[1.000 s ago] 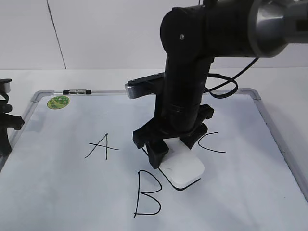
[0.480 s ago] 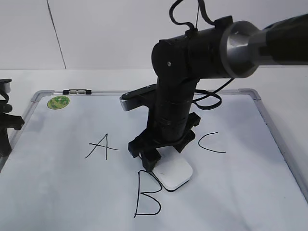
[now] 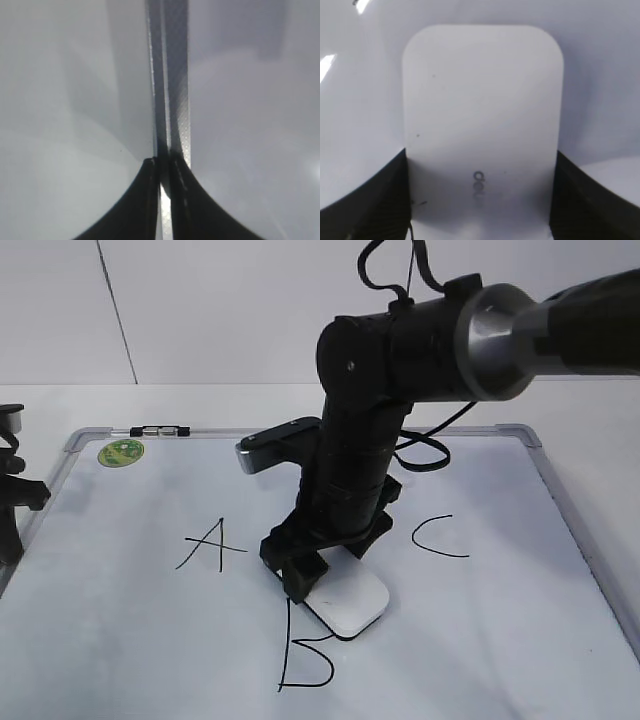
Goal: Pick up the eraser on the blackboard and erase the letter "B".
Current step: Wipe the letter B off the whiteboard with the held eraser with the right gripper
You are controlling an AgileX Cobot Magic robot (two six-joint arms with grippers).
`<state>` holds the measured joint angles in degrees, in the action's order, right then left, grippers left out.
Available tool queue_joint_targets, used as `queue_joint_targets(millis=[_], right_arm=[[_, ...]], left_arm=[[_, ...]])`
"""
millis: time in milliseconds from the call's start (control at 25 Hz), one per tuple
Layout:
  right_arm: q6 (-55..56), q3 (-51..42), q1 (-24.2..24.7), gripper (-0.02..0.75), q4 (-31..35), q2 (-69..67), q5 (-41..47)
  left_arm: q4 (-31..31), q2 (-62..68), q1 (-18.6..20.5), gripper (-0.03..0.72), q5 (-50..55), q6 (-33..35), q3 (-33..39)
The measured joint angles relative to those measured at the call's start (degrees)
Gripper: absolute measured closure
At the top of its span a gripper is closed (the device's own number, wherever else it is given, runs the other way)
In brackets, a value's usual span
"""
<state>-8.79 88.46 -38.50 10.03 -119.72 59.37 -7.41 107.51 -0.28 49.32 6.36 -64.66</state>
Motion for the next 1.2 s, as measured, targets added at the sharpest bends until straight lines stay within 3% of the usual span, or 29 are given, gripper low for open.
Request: queue_joint_targets(millis=[320,560,880,1200], right_arm=[[-7.52,-2.07,0.0,0.22,0.8,1.45,-1.05],[-7.78,-6.71,-0.18,0.22,-3.61,7.16,0.28],[-7.78,-22.92,-4.17,0.221,-6.13,15.72,-15.33],[-7.8,-24.49,-4.68,0.221,-7.72,15.46,-22.66]], left_arm=[[-0.13,0.0,0.0,0.664,-0.12,0.0,0.0],[-0.27,0.0,0.0,0.664,-0.34,0.0,0.0],[-0.27,0.0,0.0,0.664,-0.46,0.0,0.0],[-0.4,0.0,0.0,0.663,-0.46,0.0,0.0]])
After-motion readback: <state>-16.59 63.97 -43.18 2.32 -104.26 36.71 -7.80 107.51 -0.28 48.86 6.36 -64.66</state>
